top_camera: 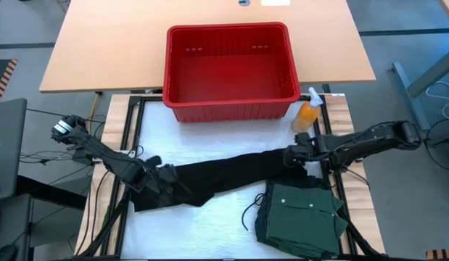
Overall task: Fold laundry
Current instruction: Fold the black shirt
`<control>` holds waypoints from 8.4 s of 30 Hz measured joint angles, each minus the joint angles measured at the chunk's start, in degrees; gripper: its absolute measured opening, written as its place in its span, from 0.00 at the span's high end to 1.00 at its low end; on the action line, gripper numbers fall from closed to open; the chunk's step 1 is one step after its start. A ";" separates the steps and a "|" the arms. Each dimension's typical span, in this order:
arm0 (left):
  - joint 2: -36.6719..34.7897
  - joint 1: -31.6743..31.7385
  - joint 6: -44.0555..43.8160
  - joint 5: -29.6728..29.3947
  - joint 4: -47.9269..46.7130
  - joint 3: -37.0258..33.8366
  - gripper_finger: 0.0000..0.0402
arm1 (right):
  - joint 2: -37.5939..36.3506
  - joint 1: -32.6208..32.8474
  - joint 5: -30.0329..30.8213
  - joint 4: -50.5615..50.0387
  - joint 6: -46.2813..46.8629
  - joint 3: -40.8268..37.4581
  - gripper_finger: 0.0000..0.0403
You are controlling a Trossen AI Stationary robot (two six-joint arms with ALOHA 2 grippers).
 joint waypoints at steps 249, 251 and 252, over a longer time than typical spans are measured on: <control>27.82 24.67 35.05 12.84 65.94 1.49 0.57 | -7.78 5.93 -17.14 48.39 -21.58 2.91 0.92; 30.55 25.42 31.52 14.28 66.96 1.85 0.63 | -7.81 5.93 -17.14 46.97 -21.60 4.37 0.92; 31.87 25.76 30.58 15.47 68.61 1.88 0.66 | -7.72 5.93 -17.14 46.68 -21.63 5.23 0.92</control>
